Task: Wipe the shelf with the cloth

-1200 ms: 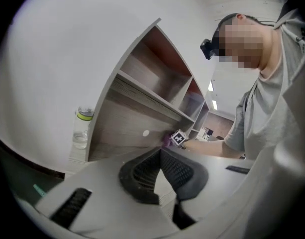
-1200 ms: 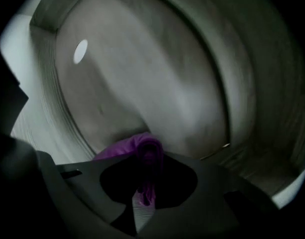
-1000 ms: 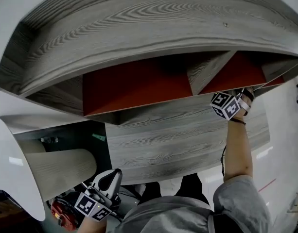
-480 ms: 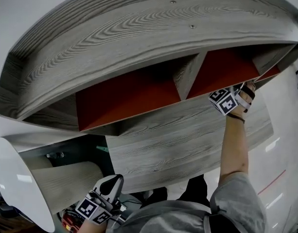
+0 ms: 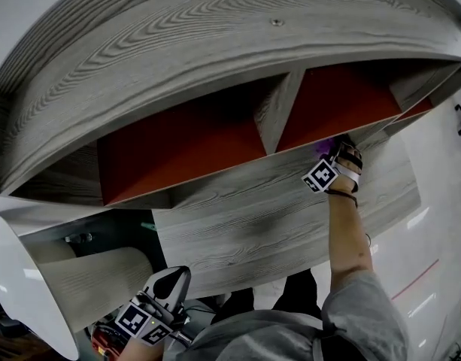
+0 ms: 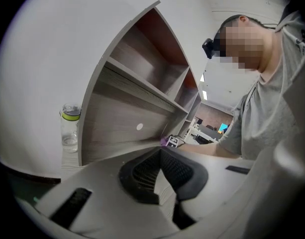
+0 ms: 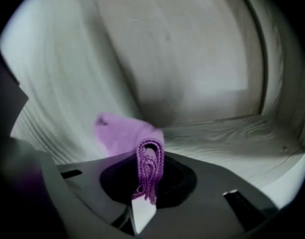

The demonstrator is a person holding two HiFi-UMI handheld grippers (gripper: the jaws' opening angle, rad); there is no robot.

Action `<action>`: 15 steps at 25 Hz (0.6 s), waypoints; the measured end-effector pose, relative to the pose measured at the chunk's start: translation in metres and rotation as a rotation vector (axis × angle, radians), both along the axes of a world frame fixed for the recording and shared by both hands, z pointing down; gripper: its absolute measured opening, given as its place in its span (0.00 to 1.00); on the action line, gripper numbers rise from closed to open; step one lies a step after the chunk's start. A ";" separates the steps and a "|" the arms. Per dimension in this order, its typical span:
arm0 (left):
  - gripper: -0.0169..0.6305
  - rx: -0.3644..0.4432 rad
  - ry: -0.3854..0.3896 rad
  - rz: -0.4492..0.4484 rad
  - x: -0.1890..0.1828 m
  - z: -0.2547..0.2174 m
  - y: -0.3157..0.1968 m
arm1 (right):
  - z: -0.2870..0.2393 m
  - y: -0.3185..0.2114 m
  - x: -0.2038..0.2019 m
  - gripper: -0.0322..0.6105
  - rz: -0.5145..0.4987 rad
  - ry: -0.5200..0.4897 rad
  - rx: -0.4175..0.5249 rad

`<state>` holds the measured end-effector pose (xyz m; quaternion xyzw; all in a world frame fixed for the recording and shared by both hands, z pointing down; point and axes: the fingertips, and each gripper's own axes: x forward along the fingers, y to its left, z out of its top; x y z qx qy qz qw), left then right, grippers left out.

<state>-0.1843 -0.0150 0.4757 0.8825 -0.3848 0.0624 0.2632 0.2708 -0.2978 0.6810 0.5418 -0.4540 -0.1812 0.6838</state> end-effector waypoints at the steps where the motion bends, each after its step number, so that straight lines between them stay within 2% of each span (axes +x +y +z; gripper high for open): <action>1: 0.05 0.001 -0.001 0.002 0.002 0.001 0.000 | 0.010 0.005 0.001 0.16 0.003 0.001 -0.016; 7: 0.05 0.018 -0.006 0.011 0.014 0.001 -0.008 | 0.018 0.005 0.001 0.16 -0.005 -0.028 -0.056; 9: 0.05 0.030 0.002 0.019 0.021 -0.004 -0.013 | -0.003 0.006 -0.007 0.16 -0.045 -0.051 -0.017; 12: 0.05 0.054 0.018 0.037 0.033 -0.012 -0.020 | -0.086 0.008 -0.024 0.16 -0.149 -0.076 0.194; 15: 0.05 0.067 0.023 0.064 0.047 -0.017 -0.023 | -0.184 0.022 -0.020 0.16 -0.203 -0.083 0.427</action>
